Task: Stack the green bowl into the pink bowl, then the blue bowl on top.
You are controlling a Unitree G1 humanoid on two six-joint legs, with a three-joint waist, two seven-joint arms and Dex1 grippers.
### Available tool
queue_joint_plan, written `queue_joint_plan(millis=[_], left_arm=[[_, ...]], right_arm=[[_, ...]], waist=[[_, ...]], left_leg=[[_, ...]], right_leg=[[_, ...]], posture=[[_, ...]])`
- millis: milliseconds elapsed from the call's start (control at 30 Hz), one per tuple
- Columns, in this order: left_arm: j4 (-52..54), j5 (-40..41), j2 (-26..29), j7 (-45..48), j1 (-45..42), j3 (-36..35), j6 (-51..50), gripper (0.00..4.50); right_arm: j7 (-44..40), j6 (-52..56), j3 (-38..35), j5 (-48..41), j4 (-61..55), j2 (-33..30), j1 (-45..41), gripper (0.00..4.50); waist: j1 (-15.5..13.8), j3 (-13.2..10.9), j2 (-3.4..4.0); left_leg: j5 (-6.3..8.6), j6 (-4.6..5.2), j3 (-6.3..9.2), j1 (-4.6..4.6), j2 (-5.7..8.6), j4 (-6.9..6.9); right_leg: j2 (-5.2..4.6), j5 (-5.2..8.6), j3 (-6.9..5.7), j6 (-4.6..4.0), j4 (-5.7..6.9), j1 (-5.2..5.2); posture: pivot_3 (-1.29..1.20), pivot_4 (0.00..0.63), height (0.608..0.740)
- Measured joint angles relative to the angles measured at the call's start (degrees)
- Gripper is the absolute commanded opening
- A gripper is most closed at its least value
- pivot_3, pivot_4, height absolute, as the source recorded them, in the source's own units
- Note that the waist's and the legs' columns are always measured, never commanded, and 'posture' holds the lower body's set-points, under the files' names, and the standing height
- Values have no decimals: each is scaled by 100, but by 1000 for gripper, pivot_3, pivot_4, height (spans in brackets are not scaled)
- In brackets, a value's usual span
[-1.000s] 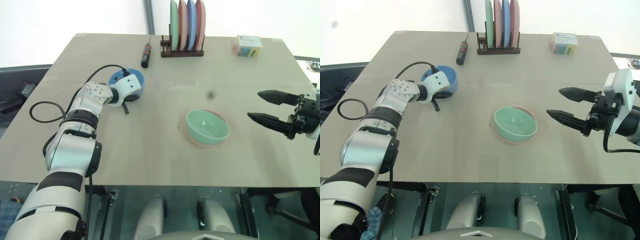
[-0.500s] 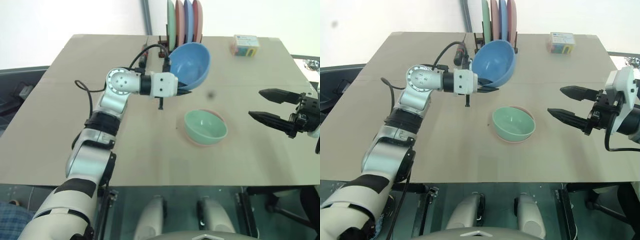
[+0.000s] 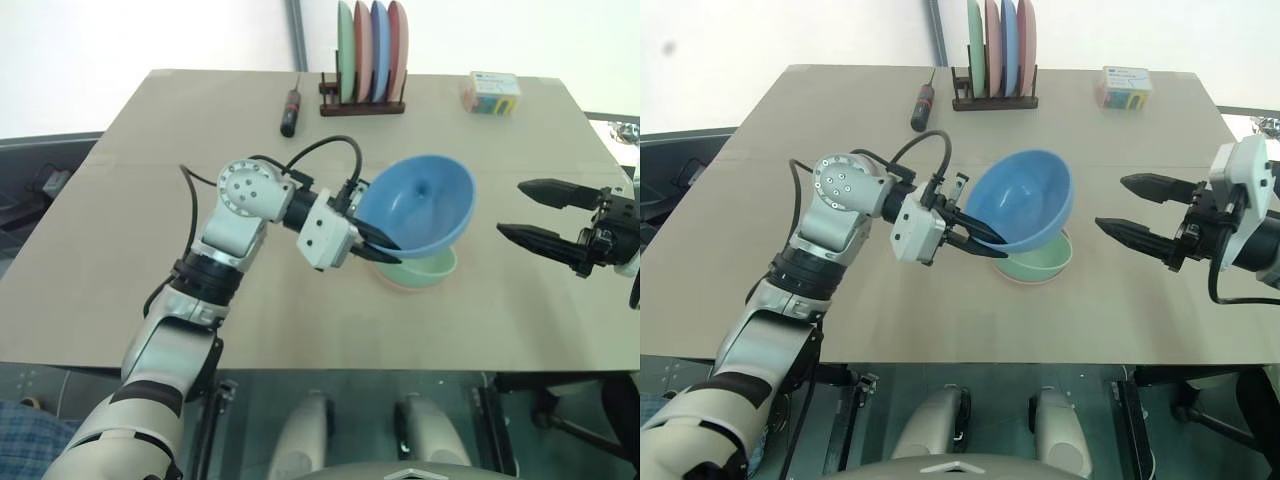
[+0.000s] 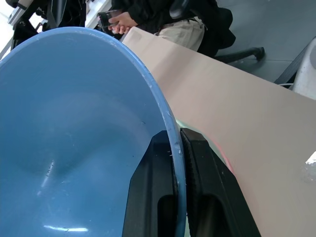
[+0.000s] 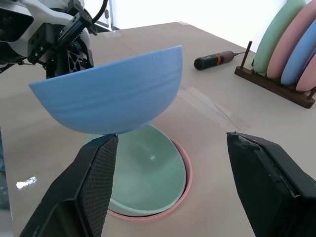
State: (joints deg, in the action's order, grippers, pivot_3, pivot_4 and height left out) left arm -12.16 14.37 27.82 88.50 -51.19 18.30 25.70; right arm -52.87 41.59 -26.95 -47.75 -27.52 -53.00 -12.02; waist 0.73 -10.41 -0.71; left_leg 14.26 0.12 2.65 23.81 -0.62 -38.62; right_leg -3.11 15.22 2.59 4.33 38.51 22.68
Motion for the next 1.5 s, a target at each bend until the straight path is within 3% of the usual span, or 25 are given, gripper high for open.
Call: queue_joint_plan(millis=[33,133,233,300,433,533,767,867,967,1033,1200,1500], left_arm=[[-49,-18,-40,-15,-2,0,71,822],[-311,-205,-131,-173,-40,-1,346,1917],[-640,-325,-276,-407,-142,-42,655,2704],[-678,-61,-423,-433,-140,-142,498,2704],[-540,856,-489,-411,49,-384,-927,2704],[-227,1526,-76,-556,420,-676,-2602,2704],[475,2189,438,-1763,1120,-1665,-4628,2704],[888,2441,818,-2081,1953,-2283,-5088,2704],[1034,2476,946,-2113,2404,-2523,-5135,2704],[1407,2495,1094,-2102,3373,-2910,-4964,2704],[1380,2028,811,-2578,4001,-3299,-4032,2704],[1669,1849,620,-2672,4798,-3402,-3349,2704]], right_arm=[[1,-5,0,0,-1,0,1,3683],[6,-46,-1,0,-5,0,7,3683],[10,-52,-7,-2,-7,0,38,3683],[14,-55,-7,-3,-8,0,38,3683],[23,-58,-6,-3,-12,-1,38,3683],[78,-52,-7,0,-11,-6,63,3683],[155,-298,-82,137,-7,160,594,3683],[-119,-453,-267,197,129,177,1129,3683],[-268,-578,-354,210,235,220,1290,3683],[-539,-1123,-423,371,474,598,1547,3683],[-1334,-1999,103,1108,1033,582,2133,3683],[-1914,-2954,479,1499,2794,722,1291,3683]], waist=[[0,0,0],[-2,0,0],[-5,0,0],[-5,0,0],[28,0,0],[85,0,0],[44,0,0],[53,0,2],[35,0,1],[15,4,-2],[-78,5,-3],[-4,6,-4]], left_leg=[[0,0,0,0,0,0],[0,0,0,1,0,-1],[0,0,0,2,0,-2],[0,0,0,2,0,-2],[0,0,3,-1,-2,-1],[0,0,9,-4,-6,-1],[0,0,16,-3,-5,-7],[0,0,17,-9,-9,1],[0,0,14,-8,-9,1],[0,0,9,-13,-11,2],[-10,-13,-4,-16,-8,-2],[-14,-9,-45,-40,-20,2]], right_leg=[[0,0,0,0,0,0],[0,0,0,0,0,0],[0,0,0,0,-1,0],[0,0,1,0,-1,0],[2,0,0,0,3,1],[9,1,-2,0,11,1],[6,1,-1,0,14,1],[5,1,8,-1,9,2],[4,1,8,-1,8,2],[4,1,8,-1,5,-3],[2,2,4,-2,2,-12],[8,0,41,-2,9,-12]], posture=[[0,150,740],[0,150,740],[0,150,740],[0,150,740],[0,150,740],[0,150,740],[0,150,740],[0,150,740],[0,150,740],[0,150,740],[0,150,740],[0,150,740]])
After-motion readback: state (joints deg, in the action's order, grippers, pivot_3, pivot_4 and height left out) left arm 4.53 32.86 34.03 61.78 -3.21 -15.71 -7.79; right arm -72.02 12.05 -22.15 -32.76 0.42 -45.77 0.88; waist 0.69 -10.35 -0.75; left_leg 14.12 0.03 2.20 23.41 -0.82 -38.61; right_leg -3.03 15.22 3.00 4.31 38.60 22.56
